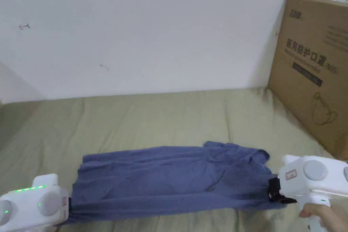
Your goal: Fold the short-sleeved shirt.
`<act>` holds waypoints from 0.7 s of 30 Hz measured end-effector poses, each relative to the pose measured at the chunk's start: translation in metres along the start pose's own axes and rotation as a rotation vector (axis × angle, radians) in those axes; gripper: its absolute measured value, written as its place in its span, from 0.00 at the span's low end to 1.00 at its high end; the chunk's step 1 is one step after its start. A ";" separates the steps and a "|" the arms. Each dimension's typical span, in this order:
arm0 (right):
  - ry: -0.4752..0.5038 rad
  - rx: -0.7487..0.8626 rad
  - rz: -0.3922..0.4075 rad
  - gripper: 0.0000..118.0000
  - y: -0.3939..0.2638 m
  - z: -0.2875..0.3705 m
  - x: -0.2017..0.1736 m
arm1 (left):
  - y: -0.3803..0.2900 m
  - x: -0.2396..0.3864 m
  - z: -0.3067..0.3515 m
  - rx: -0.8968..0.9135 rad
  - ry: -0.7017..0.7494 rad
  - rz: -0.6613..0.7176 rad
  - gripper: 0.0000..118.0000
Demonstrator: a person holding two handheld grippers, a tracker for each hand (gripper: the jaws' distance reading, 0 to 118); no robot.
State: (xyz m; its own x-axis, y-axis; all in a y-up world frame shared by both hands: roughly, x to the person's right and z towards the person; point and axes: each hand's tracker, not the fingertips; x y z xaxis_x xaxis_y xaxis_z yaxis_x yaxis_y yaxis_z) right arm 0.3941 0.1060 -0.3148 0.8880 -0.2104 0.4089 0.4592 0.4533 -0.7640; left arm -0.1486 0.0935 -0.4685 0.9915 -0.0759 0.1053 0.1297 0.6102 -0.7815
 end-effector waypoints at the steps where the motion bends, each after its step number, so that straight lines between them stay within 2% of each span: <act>1: 0.003 0.006 0.038 0.03 -0.014 0.011 0.002 | -0.017 -0.006 0.015 0.013 -0.001 -0.001 0.01; 3: -0.008 0.022 0.046 0.03 -0.062 0.043 -0.003 | -0.051 -0.014 0.042 0.028 -0.014 -0.022 0.01; 5: 0.032 0.055 -0.017 0.03 -0.098 0.069 0.004 | -0.087 -0.017 0.072 0.034 0.022 -0.062 0.01; 7: 0.023 0.070 0.010 0.03 -0.145 0.097 0.001 | -0.119 -0.025 0.101 0.048 0.011 -0.103 0.01; 8: 0.003 0.085 0.050 0.03 -0.168 0.109 0.001 | -0.138 -0.030 0.117 0.066 0.015 -0.116 0.01; 10: 0.009 0.084 0.066 0.02 -0.208 0.127 0.006 | -0.169 -0.041 0.142 0.067 0.015 -0.111 0.01; 14: 0.045 0.051 0.016 0.03 -0.275 0.148 0.015 | -0.222 -0.066 0.172 0.053 0.018 -0.103 0.01; 18: 0.022 0.014 0.035 0.03 -0.328 0.156 0.017 | -0.266 -0.079 0.187 0.032 0.036 -0.088 0.02; 19: 0.010 0.001 0.041 0.03 -0.335 0.154 0.019 | -0.272 -0.082 0.186 0.026 0.029 -0.088 0.04; 20: 0.024 0.009 0.044 0.02 -0.341 0.153 0.020 | -0.278 -0.085 0.184 0.018 0.018 -0.083 0.11; 21: 0.025 0.007 0.045 0.03 -0.343 0.150 0.020 | -0.281 -0.086 0.181 0.006 0.023 -0.060 0.27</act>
State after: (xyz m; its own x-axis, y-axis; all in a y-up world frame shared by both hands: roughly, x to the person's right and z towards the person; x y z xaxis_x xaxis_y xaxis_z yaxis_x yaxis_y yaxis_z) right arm 0.2505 0.0764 0.0299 0.9080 -0.2110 0.3620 0.4190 0.4683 -0.7779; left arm -0.2710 0.0710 -0.1463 0.9818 -0.1304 0.1379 0.1891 0.6088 -0.7704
